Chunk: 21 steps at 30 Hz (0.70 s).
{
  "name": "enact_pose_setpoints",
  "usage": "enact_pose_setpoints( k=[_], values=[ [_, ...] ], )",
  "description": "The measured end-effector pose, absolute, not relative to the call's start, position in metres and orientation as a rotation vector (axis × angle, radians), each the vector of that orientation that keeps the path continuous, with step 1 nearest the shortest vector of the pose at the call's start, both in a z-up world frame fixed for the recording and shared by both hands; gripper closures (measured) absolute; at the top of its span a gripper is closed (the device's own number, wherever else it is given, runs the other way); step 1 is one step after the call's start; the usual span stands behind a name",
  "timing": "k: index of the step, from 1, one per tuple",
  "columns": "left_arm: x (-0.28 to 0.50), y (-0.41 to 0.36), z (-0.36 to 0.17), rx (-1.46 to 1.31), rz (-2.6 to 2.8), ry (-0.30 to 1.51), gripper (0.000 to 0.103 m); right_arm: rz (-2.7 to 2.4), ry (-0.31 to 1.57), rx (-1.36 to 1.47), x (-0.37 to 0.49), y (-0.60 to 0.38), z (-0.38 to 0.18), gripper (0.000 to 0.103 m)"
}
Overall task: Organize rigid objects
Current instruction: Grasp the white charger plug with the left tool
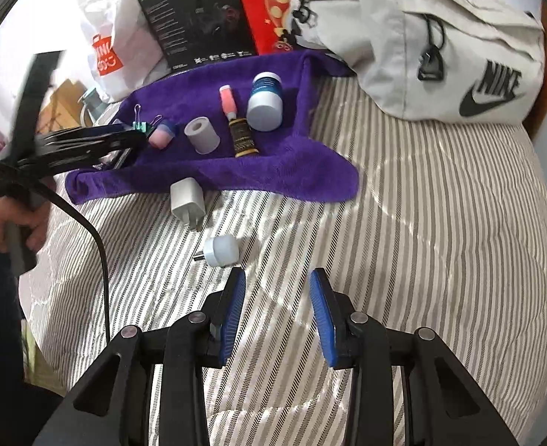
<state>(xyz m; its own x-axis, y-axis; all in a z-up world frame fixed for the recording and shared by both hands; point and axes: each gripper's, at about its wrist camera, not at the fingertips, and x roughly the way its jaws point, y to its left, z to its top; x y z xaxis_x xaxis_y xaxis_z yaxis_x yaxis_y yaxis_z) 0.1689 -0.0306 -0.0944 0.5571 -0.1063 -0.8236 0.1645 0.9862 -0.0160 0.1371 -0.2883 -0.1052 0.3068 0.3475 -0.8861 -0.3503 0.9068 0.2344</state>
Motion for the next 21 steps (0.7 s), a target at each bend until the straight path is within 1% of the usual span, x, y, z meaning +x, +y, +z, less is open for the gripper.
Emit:
enact_pose_setpoints(
  k=[3,8,9,11,21],
  values=[
    [0.154,-0.049,-0.093,0.031,-0.208,0.992,0.041,0.46,1.177,0.021,0.135,-0.296,-0.109,0.066],
    [0.139,-0.081,-0.11,-0.013,-0.235,1.046,0.041,0.448,1.182,0.044,0.125,-0.316,-0.111,0.065],
    [0.139,-0.087,-0.115,-0.027,-0.237,1.061,0.041,0.448,1.184,0.046,0.125,-0.319,-0.112,0.063],
    [0.141,-0.097,-0.122,-0.044,-0.236,1.074,0.041,0.45,1.19,0.046,0.12,-0.325,-0.114,0.061],
    [0.165,-0.119,-0.146,-0.143,-0.078,1.123,0.041,0.495,1.245,0.04,0.102,-0.337,-0.128,0.061]
  ],
)
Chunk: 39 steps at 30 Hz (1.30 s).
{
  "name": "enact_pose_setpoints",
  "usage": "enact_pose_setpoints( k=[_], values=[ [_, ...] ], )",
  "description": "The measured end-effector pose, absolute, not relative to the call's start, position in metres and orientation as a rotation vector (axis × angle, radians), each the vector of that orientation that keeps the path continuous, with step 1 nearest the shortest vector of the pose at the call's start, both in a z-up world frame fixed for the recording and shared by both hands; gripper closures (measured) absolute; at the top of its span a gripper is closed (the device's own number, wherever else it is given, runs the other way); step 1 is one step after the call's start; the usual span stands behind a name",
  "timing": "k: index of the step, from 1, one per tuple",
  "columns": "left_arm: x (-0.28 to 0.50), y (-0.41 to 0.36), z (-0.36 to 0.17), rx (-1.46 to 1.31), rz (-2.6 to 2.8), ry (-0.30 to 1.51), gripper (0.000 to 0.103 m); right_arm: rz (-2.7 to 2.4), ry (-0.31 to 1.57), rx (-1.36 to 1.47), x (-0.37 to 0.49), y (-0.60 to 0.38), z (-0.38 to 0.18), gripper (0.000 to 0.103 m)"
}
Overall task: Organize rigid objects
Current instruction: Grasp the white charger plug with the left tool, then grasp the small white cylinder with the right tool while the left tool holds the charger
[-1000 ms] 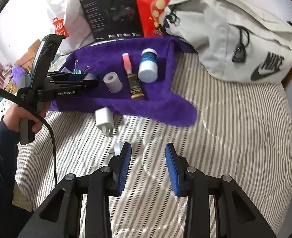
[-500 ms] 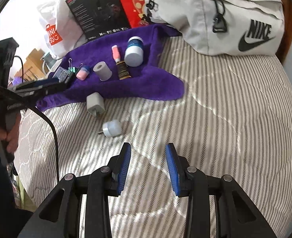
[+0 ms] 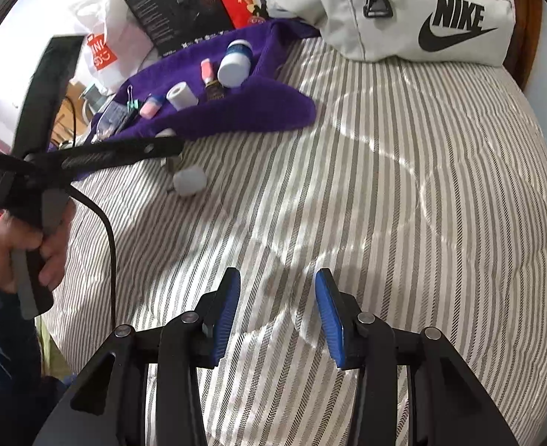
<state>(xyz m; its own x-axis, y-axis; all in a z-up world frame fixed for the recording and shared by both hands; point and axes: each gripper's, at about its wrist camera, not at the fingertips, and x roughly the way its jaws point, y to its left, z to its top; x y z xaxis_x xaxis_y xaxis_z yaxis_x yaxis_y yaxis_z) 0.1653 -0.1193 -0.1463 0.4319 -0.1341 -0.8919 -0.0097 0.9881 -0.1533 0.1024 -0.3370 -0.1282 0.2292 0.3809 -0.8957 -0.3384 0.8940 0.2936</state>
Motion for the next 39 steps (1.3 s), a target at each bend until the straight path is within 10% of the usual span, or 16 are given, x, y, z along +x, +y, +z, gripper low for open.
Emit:
enact_pose_setpoints(
  k=[10,39],
  values=[
    [0.155,-0.109,-0.149,-0.091,-0.016,1.083,0.068,0.54,1.24,0.027,0.098,-0.319,-0.133,0.052],
    [0.092,-0.041,-0.143,-0.029,-0.209,1.042,0.068,0.592,1.229,-0.028,0.105,-0.255,-0.127,0.052]
  ],
)
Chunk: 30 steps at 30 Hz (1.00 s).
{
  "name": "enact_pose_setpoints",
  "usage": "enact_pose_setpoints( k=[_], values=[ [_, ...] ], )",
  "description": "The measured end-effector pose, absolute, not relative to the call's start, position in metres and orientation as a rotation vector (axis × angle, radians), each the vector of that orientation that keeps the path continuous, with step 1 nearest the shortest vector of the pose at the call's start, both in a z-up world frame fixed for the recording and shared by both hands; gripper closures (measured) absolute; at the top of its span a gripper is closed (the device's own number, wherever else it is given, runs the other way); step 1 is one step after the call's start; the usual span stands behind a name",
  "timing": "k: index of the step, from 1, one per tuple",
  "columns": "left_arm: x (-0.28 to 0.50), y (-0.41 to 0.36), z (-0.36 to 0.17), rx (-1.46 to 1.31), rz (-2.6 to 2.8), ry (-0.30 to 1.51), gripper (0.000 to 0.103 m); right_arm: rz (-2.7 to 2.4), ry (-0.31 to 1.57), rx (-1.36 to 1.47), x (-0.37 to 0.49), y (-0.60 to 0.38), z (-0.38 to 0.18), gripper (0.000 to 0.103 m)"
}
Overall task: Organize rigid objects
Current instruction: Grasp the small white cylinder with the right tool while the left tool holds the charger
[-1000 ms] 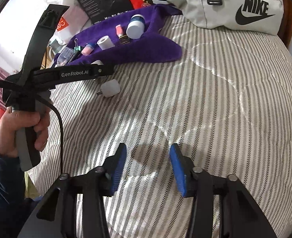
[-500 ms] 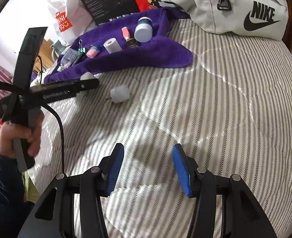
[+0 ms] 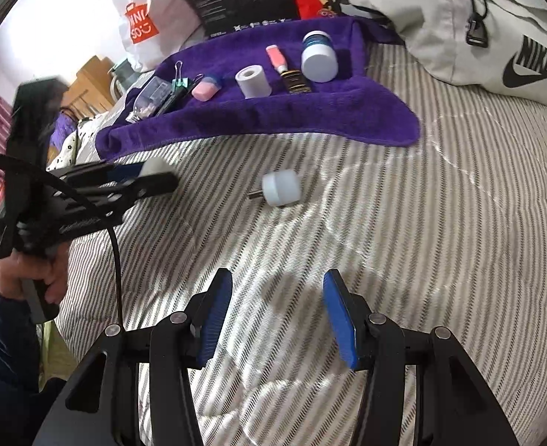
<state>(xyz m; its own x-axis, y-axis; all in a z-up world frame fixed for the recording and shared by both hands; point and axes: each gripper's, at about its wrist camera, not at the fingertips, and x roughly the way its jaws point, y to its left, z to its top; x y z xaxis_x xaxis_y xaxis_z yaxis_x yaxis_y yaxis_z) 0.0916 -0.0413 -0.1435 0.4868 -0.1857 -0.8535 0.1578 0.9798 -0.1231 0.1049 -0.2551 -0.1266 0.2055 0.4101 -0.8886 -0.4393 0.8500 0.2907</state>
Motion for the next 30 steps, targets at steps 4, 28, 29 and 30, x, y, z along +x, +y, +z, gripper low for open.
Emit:
enact_pose_setpoints(
  k=[4,28,29,30],
  values=[
    [0.083,-0.025,-0.143,-0.03,-0.18,1.045,0.068,0.582,1.214,-0.02,0.109,-0.244,-0.126,0.052],
    [0.076,0.002,-0.148,-0.113,-0.18,1.044,0.068,0.471,1.046,-0.228,0.134,-0.201,-0.139,0.067],
    [0.076,0.004,-0.147,-0.113,-0.174,1.042,0.068,0.477,1.056,-0.218,0.135,-0.203,-0.139,0.067],
    [0.076,0.007,-0.145,-0.117,-0.169,1.041,0.068,0.48,1.064,-0.21,0.135,-0.204,-0.138,0.067]
  ],
)
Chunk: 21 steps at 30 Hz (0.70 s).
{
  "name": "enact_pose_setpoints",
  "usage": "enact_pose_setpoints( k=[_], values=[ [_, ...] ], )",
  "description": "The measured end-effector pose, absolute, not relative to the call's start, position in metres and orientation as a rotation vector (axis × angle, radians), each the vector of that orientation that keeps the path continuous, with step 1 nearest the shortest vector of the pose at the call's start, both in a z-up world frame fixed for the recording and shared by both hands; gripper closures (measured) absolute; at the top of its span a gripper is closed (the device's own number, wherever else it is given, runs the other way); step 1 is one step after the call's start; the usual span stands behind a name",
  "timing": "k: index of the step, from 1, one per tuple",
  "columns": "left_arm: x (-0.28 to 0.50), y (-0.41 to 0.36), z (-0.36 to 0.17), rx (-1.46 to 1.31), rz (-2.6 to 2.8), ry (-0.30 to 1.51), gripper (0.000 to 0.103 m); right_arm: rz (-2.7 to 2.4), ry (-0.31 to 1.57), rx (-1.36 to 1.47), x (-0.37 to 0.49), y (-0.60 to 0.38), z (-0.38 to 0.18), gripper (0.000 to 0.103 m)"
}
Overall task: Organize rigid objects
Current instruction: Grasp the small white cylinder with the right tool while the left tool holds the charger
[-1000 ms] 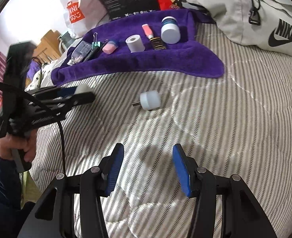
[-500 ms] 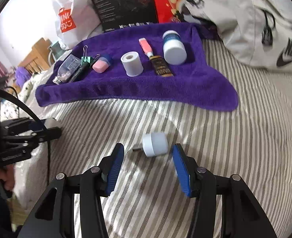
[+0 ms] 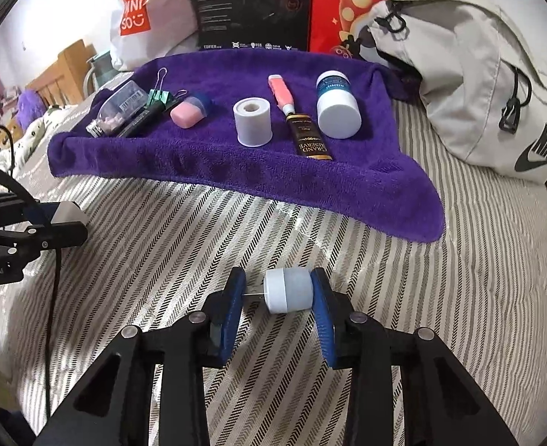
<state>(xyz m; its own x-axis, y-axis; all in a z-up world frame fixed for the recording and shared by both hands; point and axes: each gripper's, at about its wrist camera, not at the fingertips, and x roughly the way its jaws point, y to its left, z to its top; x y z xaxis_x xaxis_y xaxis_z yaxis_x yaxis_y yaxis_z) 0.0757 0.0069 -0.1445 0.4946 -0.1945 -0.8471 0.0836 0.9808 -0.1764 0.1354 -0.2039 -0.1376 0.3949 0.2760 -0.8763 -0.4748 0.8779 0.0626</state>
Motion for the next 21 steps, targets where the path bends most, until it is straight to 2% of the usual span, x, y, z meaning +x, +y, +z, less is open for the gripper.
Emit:
enact_pose_setpoints(
  k=[21],
  values=[
    [0.119,0.031,-0.094,-0.136,-0.181,0.957,0.068,0.622,1.014,-0.122,0.17,-0.185,-0.087,0.067]
  ],
)
